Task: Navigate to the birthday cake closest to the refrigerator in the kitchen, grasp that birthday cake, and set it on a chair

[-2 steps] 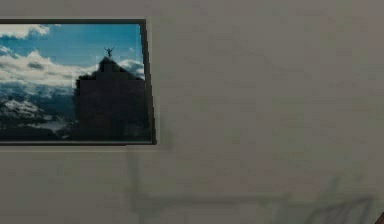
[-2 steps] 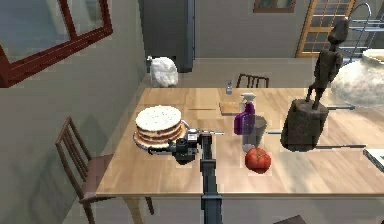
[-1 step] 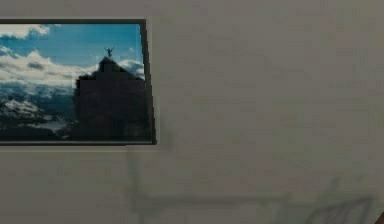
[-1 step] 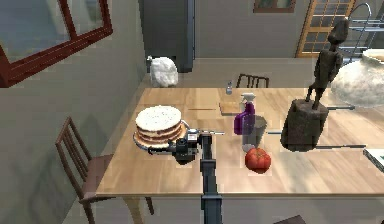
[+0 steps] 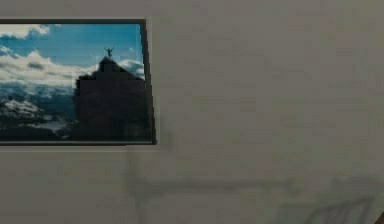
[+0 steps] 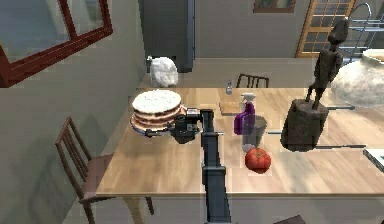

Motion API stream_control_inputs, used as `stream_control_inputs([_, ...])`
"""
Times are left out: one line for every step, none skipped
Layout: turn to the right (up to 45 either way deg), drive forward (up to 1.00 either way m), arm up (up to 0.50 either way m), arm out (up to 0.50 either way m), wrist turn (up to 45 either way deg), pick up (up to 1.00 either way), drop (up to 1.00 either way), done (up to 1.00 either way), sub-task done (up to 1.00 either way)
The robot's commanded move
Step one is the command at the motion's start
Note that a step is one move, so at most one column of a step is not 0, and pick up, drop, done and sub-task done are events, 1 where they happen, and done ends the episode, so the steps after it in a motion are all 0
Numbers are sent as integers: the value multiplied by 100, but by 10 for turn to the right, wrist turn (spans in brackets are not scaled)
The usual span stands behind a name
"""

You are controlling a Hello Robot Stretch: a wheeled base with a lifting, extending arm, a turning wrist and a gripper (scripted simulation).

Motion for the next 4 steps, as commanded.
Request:
stream_control_inputs([0,0,20,0,0,0,0,0,0])
stream_control_inputs([0,0,0,0,-450,0,0,0,0])
stream_control_inputs([0,0,0,0,-450,0,0,0,0])
stream_control_inputs([0,0,0,0,-60,0,0,0,0])
